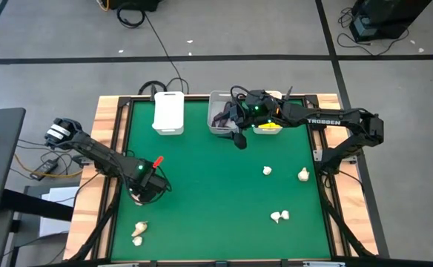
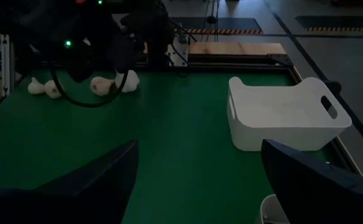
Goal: Sort produce into baskets
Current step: Put the garlic into the left white bin
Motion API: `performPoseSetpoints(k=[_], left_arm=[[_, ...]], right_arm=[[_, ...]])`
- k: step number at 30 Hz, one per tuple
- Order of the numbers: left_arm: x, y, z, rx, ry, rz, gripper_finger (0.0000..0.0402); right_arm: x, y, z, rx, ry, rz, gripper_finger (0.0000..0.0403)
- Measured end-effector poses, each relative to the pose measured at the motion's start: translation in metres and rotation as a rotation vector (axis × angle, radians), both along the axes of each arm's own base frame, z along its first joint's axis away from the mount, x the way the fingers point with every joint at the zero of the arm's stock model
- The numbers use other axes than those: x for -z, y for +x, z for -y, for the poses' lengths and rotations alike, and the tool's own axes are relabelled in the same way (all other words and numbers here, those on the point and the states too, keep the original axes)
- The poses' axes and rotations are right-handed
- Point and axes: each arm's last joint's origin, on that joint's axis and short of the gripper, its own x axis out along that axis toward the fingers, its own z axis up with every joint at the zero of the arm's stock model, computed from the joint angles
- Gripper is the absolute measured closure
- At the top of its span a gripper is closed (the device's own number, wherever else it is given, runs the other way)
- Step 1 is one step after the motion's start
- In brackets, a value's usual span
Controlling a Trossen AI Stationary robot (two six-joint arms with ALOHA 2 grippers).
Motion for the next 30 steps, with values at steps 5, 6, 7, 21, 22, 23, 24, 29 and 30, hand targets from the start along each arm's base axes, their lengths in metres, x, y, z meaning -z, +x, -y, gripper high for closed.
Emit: performPoseSetpoints(k=[5, 6, 7, 21, 22, 23, 24, 29, 30], left_arm=[[0.001, 0.004, 0.001, 0.048, -0.012, 0.052, 0.0319], [0.001, 0.005, 0.001, 0.055, -0.012, 0.059, 0.0326], [0.001, 0.005, 0.001, 0.059, -0.01, 0.064, 0.0333], [-0.021, 0.034, -0.02, 0.208, 0.209, 0.283, 0.0363], [-0.023, 0.036, -0.025, 0.217, 0.232, 0.288, 0.0363], [-0.025, 0.038, -0.031, 0.227, 0.248, 0.288, 0.0363], [-0.026, 0.04, -0.036, 0.24, 0.254, 0.289, 0.0363], [-0.037, 0.05, -0.07, 0.322, 0.278, 0.284, 0.0363], [-0.04, 0.052, -0.078, 0.334, 0.281, 0.287, 0.0362]], right_arm=[[0.0, 0.0, 0.0, 0.0, 0.0, 0.001, 0.0055], [0.0, 0.0, 0.0, 0.0, 0.0, 0.001, 0.0055], [0.0, 0.0, 0.0, 0.0, 0.0, 0.001, 0.0055], [0.017, -0.011, 0.005, 0.275, -0.105, -0.237, 0.0055], [0.019, -0.012, 0.004, 0.302, -0.113, -0.263, 0.0055], [0.02, -0.013, 0.003, 0.328, -0.113, -0.282, 0.0055], [0.021, -0.013, 0.002, 0.349, -0.108, -0.294, 0.0055], [0.031, -0.014, -0.012, 0.355, -0.064, -0.349, 0.0055], [0.034, -0.015, -0.017, 0.349, -0.064, -0.361, 0.0055]])
